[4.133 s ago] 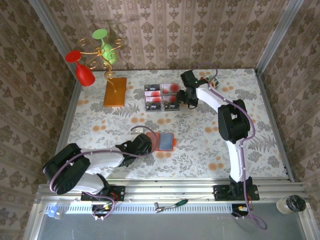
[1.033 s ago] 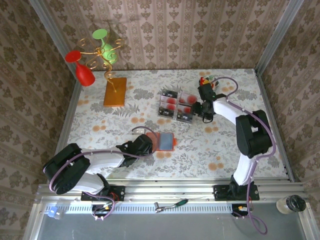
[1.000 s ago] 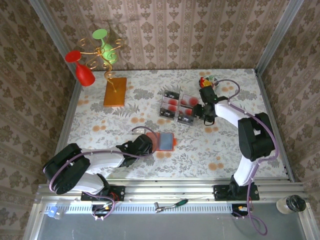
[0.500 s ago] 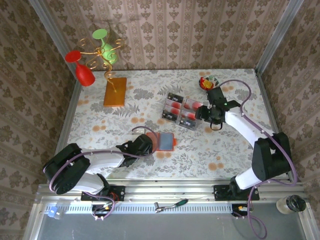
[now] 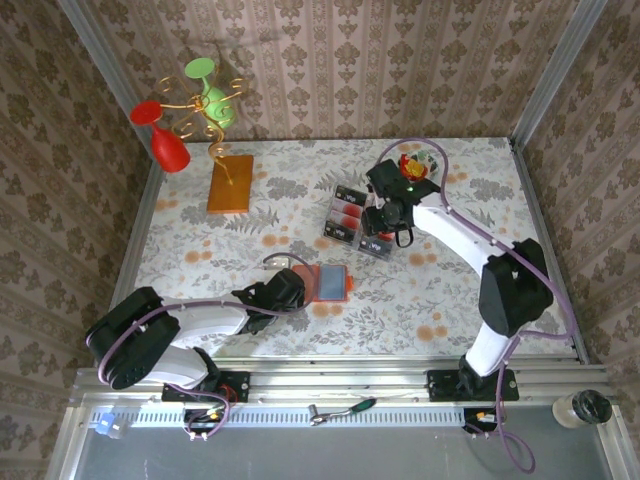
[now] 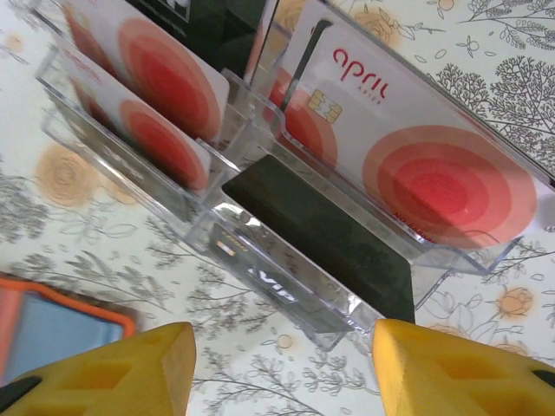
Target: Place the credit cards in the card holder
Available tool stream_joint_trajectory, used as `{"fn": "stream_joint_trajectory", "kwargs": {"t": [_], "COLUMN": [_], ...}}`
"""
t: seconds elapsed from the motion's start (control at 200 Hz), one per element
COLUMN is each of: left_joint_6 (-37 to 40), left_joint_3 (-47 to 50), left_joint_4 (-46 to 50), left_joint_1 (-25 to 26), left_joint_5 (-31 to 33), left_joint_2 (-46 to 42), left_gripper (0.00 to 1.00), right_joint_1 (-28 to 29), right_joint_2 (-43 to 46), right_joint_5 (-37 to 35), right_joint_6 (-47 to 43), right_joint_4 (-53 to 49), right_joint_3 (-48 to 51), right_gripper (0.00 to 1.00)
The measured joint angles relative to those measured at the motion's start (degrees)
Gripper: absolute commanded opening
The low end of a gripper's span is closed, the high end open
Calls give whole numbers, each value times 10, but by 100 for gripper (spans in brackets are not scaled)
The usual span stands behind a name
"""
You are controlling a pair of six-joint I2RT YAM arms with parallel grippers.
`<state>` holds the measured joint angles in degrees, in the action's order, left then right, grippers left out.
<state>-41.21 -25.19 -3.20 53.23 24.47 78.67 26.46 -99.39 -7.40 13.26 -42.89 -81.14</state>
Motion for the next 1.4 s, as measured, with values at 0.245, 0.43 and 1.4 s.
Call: {"fn": "stream_joint_trajectory", "kwargs": {"t": [0.245, 0.43, 1.4], "left_joint_6": [0, 0, 0], "left_joint_3": [0, 0, 0], "left_joint_4": [2, 2, 1], "left_joint_1": [0, 0, 0], "left_joint_5": [0, 0, 0], "left_joint_2": [-3, -3, -3], "left_gripper": [71, 71, 71], "right_joint_1": [1, 1, 6], "right_joint_2": [-41, -58, -84], "right_joint_5": [-43, -52, -59], "right_joint_6": [-30, -35, -48], "right_joint_4": [-24, -28, -37], "right_joint_3": [-24, -58, -78], "right_gripper": [49, 45, 45]}}
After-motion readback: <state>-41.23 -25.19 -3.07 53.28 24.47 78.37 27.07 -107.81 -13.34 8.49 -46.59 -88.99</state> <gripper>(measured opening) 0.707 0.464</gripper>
